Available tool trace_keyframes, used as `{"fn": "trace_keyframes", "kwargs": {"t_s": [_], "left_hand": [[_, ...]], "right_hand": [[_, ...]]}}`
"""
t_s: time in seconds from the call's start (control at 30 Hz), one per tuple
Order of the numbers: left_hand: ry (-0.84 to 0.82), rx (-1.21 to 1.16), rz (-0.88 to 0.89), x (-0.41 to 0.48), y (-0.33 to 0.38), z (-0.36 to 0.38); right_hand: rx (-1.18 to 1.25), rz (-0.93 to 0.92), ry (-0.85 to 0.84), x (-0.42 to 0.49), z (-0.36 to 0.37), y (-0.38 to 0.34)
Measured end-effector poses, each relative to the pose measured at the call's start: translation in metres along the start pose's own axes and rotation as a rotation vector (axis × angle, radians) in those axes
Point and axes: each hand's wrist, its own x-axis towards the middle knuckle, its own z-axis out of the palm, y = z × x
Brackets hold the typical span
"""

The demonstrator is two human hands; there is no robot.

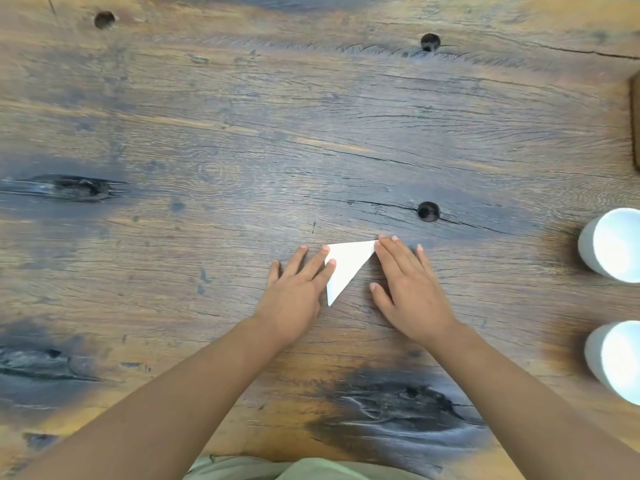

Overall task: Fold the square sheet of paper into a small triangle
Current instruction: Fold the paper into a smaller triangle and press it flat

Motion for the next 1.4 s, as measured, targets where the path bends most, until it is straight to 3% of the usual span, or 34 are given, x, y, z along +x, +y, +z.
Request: {"fn": "trace_keyframes", "kwargs": {"t_s": [0.23,0.4,0.9,1.4], "left_hand": [[0.001,-0.025,0.007,0.001,-0.001,0.000],[0.001,-0.036,0.002,0.000,-0.001,0.001],[0.008,-0.006,0.012,-0.002,-0.001,0.001],[-0.017,0.086,0.057,-0.034,0.018,0.032]], "right_hand": [[-0.011,-0.173,-0.082,0.014,0.017,-0.053],[0.047,-0.146,-0.110,0.015,0.025,-0.054],[-0.094,-0.102,-0.100,-0.004,0.015,0.017],[-0.204,-0.029,-0.096,-0.005,0.025,0.006]]}}
